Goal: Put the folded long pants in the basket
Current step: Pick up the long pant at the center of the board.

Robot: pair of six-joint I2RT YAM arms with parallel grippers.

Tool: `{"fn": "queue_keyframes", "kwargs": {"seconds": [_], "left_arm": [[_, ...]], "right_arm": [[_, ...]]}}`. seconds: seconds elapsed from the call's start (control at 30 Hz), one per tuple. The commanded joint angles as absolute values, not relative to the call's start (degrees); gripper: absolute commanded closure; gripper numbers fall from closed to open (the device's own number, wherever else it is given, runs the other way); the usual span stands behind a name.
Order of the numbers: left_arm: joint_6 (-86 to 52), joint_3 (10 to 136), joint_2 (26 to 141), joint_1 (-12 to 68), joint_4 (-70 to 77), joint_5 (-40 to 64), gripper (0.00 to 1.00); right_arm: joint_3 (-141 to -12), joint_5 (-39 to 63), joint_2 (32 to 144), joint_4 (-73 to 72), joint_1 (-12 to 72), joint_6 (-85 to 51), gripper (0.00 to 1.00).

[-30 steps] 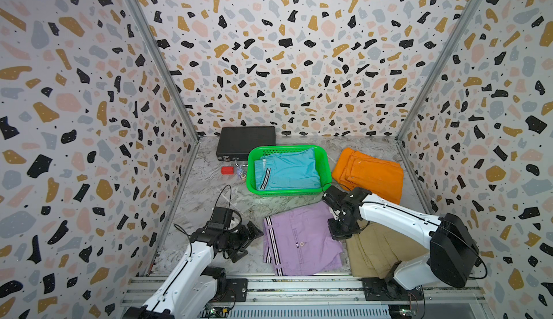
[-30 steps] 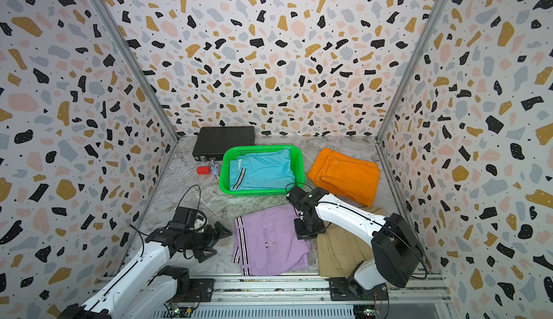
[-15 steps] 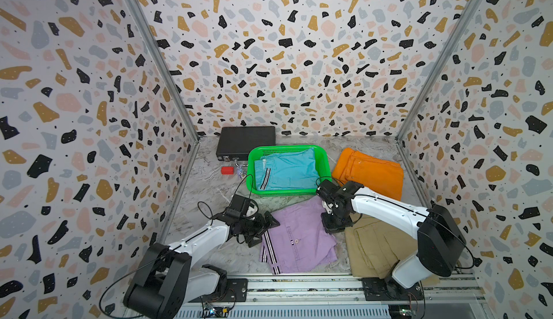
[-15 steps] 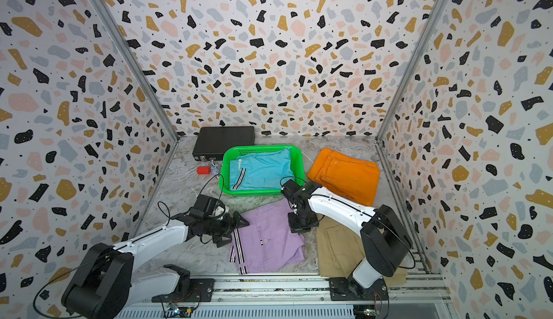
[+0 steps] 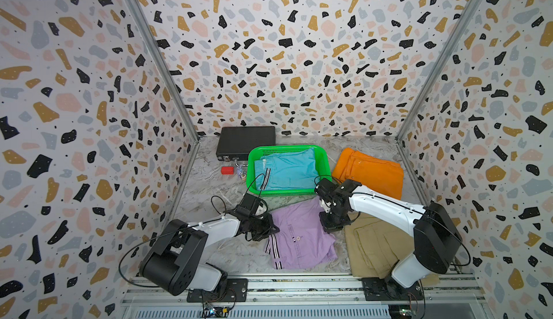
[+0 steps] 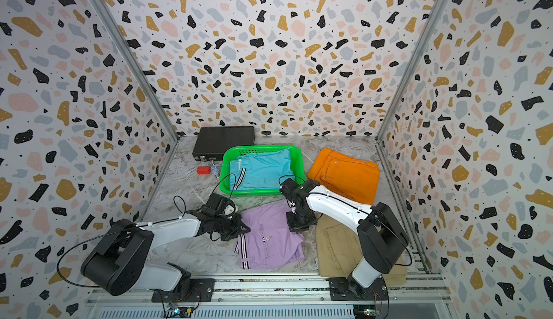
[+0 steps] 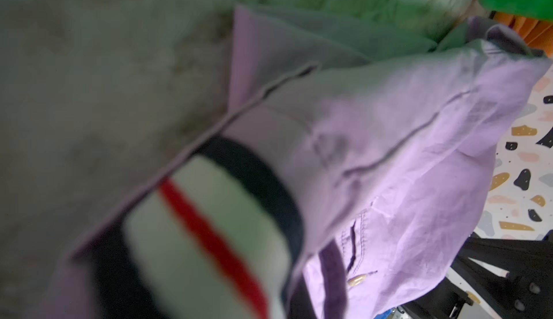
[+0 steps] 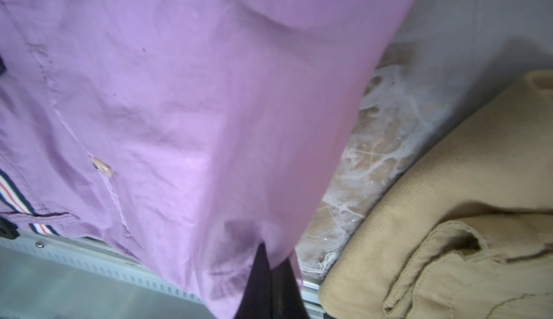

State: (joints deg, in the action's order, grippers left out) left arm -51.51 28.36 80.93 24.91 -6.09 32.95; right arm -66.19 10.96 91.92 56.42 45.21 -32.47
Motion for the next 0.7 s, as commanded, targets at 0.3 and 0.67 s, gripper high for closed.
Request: {"fn": "queue_keyframes", "kwargs": {"seconds": [0.3,0.67], "left_arm": [[-46.4,40.7,62.2,25.5,-38.4,22.2,1.00],[-41.6,60.4,61.6,25.2,-54.9,21.4,1.00]], "right_arm": [[-72.0,11.7,81.1,62.6,45.2,-29.0,1.00],[-86.2,10.5,77.5,68.3,45.2,-26.2,1.00]]}}
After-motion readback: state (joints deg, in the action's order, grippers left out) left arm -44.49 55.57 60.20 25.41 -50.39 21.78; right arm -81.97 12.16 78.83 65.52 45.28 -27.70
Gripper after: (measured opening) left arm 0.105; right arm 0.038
